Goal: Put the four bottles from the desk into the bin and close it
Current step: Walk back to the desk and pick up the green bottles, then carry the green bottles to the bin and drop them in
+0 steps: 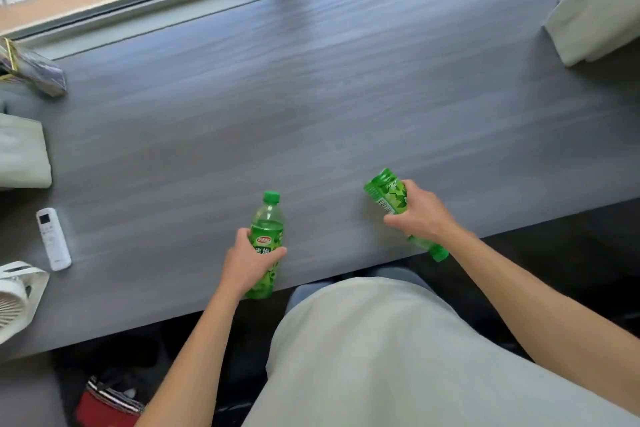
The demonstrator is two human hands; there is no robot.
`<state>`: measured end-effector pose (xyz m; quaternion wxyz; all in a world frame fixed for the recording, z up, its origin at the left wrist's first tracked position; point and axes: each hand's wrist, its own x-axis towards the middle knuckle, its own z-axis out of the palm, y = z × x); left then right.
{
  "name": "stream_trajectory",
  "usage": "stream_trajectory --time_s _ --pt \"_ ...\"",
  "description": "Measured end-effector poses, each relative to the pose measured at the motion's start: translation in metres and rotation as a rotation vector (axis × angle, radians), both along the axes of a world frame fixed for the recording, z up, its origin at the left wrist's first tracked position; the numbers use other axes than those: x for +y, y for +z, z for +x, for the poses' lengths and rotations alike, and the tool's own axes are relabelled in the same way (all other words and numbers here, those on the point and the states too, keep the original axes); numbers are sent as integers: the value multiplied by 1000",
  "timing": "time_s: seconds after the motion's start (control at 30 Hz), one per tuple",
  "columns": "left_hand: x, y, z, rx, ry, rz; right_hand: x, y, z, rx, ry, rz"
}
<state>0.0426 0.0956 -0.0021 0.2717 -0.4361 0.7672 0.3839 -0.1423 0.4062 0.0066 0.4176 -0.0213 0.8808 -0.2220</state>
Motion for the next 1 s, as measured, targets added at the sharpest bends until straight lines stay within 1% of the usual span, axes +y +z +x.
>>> stream_trajectory --time_s 0.13,0.2,0.33,0.47,0.6,0.8,0.9,1.0 --pt "6 -5 33 -59 -48 54 30 -1 35 2 -64 25" --pt "8 -7 35 -67 -115 63 44 -2 58 11 -123 53" --pt "18 -9 22 -85 -340 95 71 -7 114 1 -292 97" --pt "46 -11 -12 -86 -594 129 103 -14 181 -59 -520 153" --pt "105 -9 -57 -46 -877 143 135 -21 256 -165 -800 182" --pt "219 -1 -104 20 -1191 175 170 -29 356 -282 -1137 200" --pt "279 -2 -112 46 -1320 180 192 -34 390 -298 -1350 136" --pt "329 -8 -116 31 -1396 148 223 -37 411 -312 -1500 97"
